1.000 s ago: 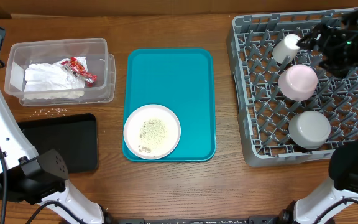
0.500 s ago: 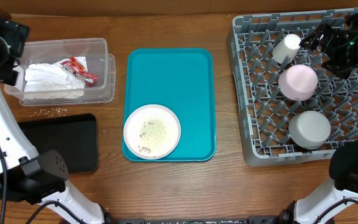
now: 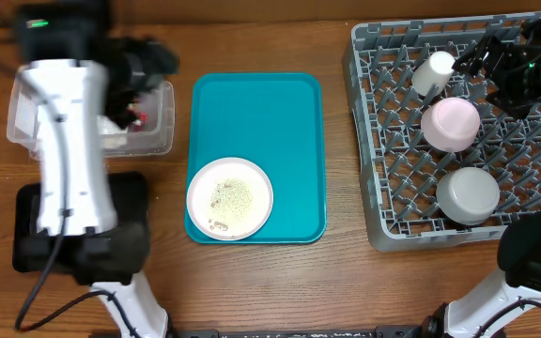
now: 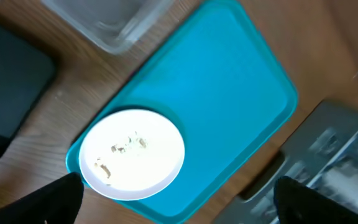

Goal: Sort waste into correct bins and load items into the dishwasher
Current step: 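Reach the left gripper to the white plate and grasp its rim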

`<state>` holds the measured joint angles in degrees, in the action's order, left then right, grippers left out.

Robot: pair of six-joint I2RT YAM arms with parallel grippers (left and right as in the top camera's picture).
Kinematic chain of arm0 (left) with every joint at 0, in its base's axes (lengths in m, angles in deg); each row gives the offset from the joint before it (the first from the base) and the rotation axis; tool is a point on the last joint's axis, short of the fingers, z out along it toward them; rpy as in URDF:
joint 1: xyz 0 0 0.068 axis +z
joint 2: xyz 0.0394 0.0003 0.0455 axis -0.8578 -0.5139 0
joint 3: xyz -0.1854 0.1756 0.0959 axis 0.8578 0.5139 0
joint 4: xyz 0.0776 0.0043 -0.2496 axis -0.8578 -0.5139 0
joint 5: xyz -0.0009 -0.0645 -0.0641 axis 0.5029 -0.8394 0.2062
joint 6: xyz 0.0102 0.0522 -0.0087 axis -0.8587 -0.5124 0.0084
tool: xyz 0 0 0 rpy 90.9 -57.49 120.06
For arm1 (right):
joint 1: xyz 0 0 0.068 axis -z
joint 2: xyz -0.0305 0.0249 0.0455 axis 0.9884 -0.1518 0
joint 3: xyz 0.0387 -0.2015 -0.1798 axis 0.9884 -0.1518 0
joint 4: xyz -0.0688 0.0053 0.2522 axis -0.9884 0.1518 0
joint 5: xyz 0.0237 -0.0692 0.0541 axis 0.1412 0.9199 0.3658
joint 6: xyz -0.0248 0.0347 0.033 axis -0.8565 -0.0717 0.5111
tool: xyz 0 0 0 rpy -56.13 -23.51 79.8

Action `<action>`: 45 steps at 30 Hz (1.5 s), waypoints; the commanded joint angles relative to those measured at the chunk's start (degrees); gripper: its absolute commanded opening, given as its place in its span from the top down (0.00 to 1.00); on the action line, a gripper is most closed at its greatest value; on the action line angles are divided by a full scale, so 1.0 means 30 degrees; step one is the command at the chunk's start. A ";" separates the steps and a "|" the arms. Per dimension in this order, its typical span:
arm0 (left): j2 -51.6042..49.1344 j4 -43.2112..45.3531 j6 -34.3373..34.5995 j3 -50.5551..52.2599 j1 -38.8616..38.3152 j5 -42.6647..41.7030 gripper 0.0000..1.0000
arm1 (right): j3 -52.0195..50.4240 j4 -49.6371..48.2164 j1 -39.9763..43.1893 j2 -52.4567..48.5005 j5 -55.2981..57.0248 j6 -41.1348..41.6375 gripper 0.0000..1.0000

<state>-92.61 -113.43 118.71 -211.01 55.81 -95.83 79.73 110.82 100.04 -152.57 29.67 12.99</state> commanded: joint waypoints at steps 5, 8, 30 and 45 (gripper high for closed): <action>-0.2681 0.0087 0.0000 0.0197 -0.5340 0.3759 0.02 | 0.0452 -0.0036 0.0000 0.0546 0.0007 0.0073 0.00; -0.4306 -0.0007 0.0000 0.0197 -0.6892 0.3738 0.10 | 0.0452 -0.0044 0.0000 0.0546 0.0007 0.0066 0.00; -1.0367 -0.0262 -0.0029 0.0233 -0.9136 0.3759 0.23 | 0.0452 -0.0036 0.0000 0.0546 0.0007 0.0066 0.00; -1.0397 0.1035 0.0787 0.1559 -0.8480 0.3235 0.25 | 0.0452 -0.0036 0.0000 0.0546 0.0007 0.0073 0.00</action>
<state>-123.05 -110.72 119.96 -207.50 29.12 -87.13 79.73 110.80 100.04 -152.57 29.69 12.97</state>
